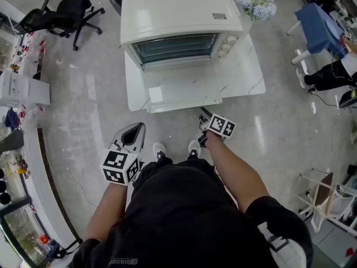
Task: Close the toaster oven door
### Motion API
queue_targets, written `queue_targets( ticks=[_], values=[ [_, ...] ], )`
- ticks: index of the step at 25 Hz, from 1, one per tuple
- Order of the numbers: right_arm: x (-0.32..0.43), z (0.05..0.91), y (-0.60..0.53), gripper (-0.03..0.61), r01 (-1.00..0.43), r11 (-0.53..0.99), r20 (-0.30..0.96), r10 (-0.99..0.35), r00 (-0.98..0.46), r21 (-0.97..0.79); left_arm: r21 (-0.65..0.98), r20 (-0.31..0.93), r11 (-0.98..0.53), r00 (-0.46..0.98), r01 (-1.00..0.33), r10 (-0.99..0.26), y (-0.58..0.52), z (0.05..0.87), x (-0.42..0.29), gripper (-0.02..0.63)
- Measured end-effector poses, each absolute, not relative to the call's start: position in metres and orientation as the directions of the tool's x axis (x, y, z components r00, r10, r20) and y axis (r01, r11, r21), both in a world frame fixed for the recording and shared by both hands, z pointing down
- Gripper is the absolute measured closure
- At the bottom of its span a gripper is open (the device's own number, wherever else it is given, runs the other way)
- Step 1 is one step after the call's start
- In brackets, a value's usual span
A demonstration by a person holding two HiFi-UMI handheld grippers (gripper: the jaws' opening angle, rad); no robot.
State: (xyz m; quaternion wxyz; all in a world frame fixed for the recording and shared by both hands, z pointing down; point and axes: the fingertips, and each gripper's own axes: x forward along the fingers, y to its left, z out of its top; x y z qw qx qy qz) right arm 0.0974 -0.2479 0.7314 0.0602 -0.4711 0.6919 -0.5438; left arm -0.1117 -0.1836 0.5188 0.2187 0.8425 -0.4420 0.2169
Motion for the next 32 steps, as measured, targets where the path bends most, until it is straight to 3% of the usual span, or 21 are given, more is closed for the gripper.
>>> queue_targets(
  ticks=[12, 21, 32],
  values=[
    [0.1, 0.69, -0.256, 0.417, -0.445, -0.031, 0.297, -0.786, -0.542, -0.895, 0.184, 0.52, -0.561, 0.564, -0.807, -0.641, -0.191, 0.507, -0.1, 0.611],
    [0.094, 0.631, -0.281, 0.44, -0.282, 0.087, 0.087, -0.83, -0.551, -0.956, 0.184, 0.512, -0.566, 0.57, -0.804, -0.642, -0.19, 0.506, -0.101, 0.611],
    [0.095, 0.585, -0.308, 0.443, -0.258, 0.152, 0.011, -0.844, -0.537, -0.954, 0.185, 0.443, -0.585, 0.598, -0.79, -0.668, -0.201, 0.477, -0.093, 0.611]
  ],
)
